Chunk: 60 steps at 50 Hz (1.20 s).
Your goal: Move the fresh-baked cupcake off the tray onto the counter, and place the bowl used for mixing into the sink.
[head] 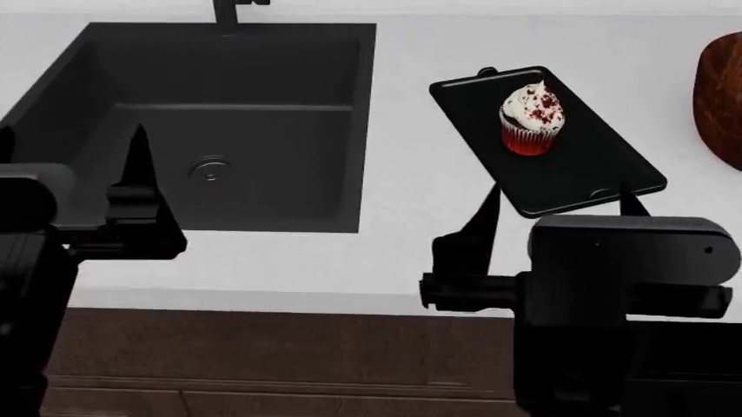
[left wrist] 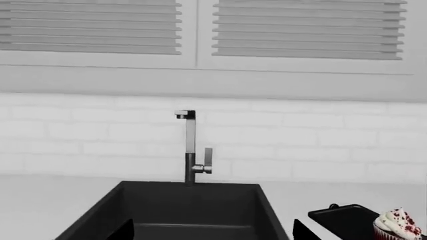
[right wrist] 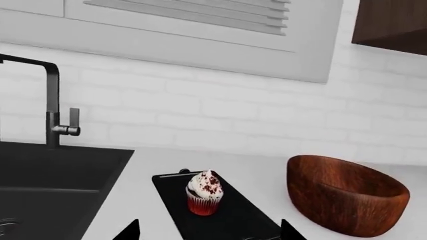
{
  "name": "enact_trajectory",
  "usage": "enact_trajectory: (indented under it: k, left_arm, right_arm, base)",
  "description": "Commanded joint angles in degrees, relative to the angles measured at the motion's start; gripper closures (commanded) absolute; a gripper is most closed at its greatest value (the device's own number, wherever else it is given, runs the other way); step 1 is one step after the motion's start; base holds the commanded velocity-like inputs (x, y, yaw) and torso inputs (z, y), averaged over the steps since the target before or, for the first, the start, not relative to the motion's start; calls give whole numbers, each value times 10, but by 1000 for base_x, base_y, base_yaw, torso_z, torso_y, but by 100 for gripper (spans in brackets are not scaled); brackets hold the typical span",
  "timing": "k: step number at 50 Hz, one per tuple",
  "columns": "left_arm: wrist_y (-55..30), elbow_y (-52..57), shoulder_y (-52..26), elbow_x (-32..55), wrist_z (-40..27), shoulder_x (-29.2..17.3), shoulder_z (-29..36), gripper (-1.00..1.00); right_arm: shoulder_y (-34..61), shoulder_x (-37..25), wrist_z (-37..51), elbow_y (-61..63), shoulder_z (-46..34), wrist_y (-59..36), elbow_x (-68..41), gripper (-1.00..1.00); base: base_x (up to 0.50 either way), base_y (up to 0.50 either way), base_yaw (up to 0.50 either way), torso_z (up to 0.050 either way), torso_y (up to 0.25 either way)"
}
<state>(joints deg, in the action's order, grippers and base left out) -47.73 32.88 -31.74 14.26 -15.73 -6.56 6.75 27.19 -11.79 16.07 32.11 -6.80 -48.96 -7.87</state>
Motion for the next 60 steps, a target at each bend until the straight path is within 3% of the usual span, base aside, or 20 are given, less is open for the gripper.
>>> enact_trajectory:
  k: [1,3,17,41,60]
  left_arm:
    - [-22,3,-26,-8,-17,-9,23,-100]
    - [-17,-10,-24,-24,-20,-17,47,-100]
    - [-27,35,-6,-4,-19,-20,52,-100]
    - [-18,41,-5,5,-29,-27,50,-100]
    - [-16,39,-7,17,-34,-31,42,-100]
  right_arm:
    - [21,-11,10,15,-16,-35,7,-100]
    - [16,-11,13,28,-11,-44,6,-100]
    - [-2,-13,6,76,5,-58,-16,-100]
    - [-2,-18,13,75,-8,-47,-15,-100]
    - [-1,-20,26,75,-9,-46,-12,-100]
  base:
    - [0,0,0,0,0]
    - [0,0,0,0,0]
    - [0,-217,0,0,0]
    - [4,-500,0,0,0]
    - [352,-318,0,0,0]
